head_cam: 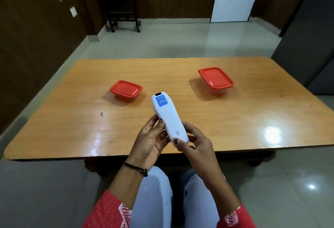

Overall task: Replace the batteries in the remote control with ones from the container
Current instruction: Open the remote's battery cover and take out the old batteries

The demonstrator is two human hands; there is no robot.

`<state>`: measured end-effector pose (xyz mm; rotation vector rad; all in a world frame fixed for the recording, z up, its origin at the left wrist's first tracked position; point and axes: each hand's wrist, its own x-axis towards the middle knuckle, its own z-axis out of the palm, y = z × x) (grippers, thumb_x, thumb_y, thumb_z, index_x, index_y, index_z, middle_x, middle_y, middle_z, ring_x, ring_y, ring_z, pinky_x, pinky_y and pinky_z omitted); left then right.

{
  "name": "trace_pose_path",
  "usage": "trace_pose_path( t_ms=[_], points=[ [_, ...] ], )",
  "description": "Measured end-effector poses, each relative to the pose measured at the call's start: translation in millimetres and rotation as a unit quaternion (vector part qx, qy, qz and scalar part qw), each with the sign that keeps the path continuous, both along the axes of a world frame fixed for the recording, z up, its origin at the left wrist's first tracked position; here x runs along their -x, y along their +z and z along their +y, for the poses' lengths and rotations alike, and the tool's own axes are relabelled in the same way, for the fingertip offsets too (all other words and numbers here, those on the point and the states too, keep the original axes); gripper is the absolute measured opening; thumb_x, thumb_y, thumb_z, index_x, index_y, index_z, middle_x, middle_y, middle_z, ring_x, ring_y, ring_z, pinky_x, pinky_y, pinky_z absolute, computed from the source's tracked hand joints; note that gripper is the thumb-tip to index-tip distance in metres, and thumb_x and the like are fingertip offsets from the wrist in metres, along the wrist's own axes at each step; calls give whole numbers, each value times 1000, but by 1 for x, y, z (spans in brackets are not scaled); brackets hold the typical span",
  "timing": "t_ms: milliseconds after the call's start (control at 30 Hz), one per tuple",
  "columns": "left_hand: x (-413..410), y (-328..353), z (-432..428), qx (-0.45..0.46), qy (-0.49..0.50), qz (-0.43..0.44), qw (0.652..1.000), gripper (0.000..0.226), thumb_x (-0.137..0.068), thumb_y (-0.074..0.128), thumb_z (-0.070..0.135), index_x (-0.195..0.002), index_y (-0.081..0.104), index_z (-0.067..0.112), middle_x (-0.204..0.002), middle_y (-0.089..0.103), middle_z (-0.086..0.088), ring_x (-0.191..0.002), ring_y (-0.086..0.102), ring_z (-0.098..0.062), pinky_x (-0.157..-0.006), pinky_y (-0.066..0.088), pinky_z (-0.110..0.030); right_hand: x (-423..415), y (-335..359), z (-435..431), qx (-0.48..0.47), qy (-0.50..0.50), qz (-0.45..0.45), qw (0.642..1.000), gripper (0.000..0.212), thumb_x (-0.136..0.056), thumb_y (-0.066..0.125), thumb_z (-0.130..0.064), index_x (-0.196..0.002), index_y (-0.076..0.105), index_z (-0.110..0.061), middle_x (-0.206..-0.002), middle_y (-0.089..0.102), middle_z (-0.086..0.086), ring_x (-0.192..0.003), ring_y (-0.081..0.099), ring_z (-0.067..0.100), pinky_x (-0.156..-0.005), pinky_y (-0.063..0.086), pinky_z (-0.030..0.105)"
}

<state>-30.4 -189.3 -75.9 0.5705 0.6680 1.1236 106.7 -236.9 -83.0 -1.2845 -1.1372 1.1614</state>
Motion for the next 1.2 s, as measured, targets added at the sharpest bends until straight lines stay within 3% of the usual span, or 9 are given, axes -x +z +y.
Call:
trace_pose_path(
  t_ms=[100, 200, 367, 500, 600, 700, 833, 1033, 1200],
  points=[
    [0, -11, 6, 9, 29, -26, 999, 26, -92, 46, 8, -115, 55, 14, -104, 68, -9, -91, 68, -20, -79, 57, -32, 2, -9, 9, 54, 27, 108, 992, 28, -87, 63, -10, -114, 64, -20, -112, 66, 10, -88, 67, 18, -67, 57, 30],
    [0, -18, 30, -2, 55, 8, 998, 31, -93, 45, 8, -123, 52, 12, -109, 65, -9, -94, 65, -19, -81, 53, -29, 4, -17, 37, 69, 34, 186, 979, 21, -88, 60, -5, -108, 65, -11, -108, 69, 15, -93, 69, 25, -75, 58, 34],
    [5, -25, 93, -3, 81, -11, 997, 34, -84, 55, 24, -115, 56, 10, -103, 66, -8, -97, 63, -20, -88, 47, -35, -4, -29, 108, 53, 25, 214, 975, 22, -84, 62, -1, -106, 64, -3, -96, 70, 13, -84, 68, 26, -58, 53, 28],
    [16, -40, 134, 6, 106, 72, 992, 32, -74, 71, 23, -104, 61, 16, -86, 71, 2, -75, 68, -13, -59, 58, -32, -23, -37, 165, 37, -58, 210, 975, 15, -80, 67, -11, -95, 69, -12, -76, 65, -1, -70, 57, 15, -55, 43, 26],
    [7, -54, 146, -16, -3, 180, 983, 44, -68, 73, 18, -110, 60, 15, -82, 74, -4, -65, 69, -15, -50, 54, -26, -15, -46, 189, 69, -105, 279, 952, 18, -84, 66, -23, -94, 70, -9, -82, 65, 7, -76, 58, 20, -62, 49, 32],
    [-6, -63, 152, -42, -33, 244, 968, 51, -67, 72, 25, -115, 61, 15, -91, 71, -9, -72, 67, -19, -55, 52, -27, -2, -56, 195, 111, -94, 251, 957, 25, -86, 64, -29, -98, 70, -8, -84, 69, 12, -69, 65, 23, -62, 55, 34],
    [-2, -68, 148, -70, -70, 267, 959, 48, -72, 72, 20, -118, 60, 20, -108, 73, 0, -99, 68, -14, -82, 55, -28, 1, -59, 197, 94, -71, 266, 957, 29, -87, 63, -23, -112, 66, -9, -106, 69, 16, -93, 66, 27, -88, 52, 49],
    [-1, -78, 141, -86, -56, 274, 956, 39, -82, 63, 4, -118, 60, 18, -107, 74, 2, -99, 69, -14, -78, 56, -23, -5, -66, 194, 99, 48, 160, 981, 54, -85, 64, -6, -133, 48, -26, -113, 68, 12, -106, 64, 27, -94, 51, 44],
    [-12, -83, 137, -96, -23, 271, 958, 40, -82, 63, -1, -117, 58, 18, -95, 75, 16, -96, 68, -3, -72, 54, -17, -8, -71, 198, 98, 48, 193, 975, 58, -85, 63, -3, -136, 45, -24, -113, 68, 16, -106, 64, 31, -92, 52, 46]
  ],
)
